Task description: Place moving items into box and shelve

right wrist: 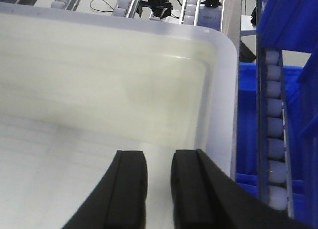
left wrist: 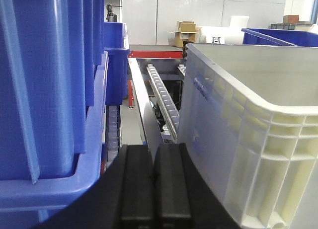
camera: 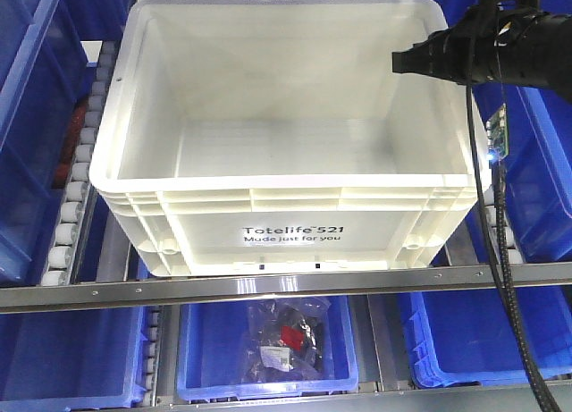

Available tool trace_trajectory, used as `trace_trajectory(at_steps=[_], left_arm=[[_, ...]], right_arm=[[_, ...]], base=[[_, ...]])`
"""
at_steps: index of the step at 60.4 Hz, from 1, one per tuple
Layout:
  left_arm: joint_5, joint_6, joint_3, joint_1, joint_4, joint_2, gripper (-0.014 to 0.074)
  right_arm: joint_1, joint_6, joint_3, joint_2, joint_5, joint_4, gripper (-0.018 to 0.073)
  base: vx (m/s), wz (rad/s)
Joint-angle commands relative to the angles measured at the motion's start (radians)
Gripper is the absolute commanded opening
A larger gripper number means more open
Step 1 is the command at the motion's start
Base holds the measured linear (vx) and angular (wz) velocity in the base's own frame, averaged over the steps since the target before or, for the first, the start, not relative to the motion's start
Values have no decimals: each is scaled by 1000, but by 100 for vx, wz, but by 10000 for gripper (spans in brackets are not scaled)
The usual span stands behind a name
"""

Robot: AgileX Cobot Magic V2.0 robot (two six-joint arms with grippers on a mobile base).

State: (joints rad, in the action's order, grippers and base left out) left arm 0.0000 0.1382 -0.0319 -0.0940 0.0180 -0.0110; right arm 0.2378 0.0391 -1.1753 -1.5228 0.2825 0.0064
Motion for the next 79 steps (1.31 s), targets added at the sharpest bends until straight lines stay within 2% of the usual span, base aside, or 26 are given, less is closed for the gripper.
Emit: trace_trajectory(at_steps=[1,19,27,45,56,65,75,79], left_arm=[[-80,7,-10,3,-8,-9,-6],[-80,7,-10,3,-8,-9,-6],[-80,7,-10,3,-8,-9,-6],[-80,7,-10,3,-8,-9,-6],[-80,7,-10,3,-8,-9,-6],[-80,7,-10,3,-8,-9,-6],[-80,7,-10,3,-8,-9,-6],[-80,7,-10,3,-8,-9,-6]], right_arm=[[0,6,-35,34,-69,-22,235],[-11,9,-25,72,-24,-6,235],[-46,7,91,143,-78,17,235],[-169,7,376,505,-226,20,235],[-210,9,514,733,-274,17,233],[-210,9,698,953,-319,13,160],[-210,21,936,1197,-464,13,-7],[-210,57,1017,1274,-485,14,-13]], base=[[0,0],[0,0],[0,0],[0,0],[0,0],[0,0],[0,0],[0,0]])
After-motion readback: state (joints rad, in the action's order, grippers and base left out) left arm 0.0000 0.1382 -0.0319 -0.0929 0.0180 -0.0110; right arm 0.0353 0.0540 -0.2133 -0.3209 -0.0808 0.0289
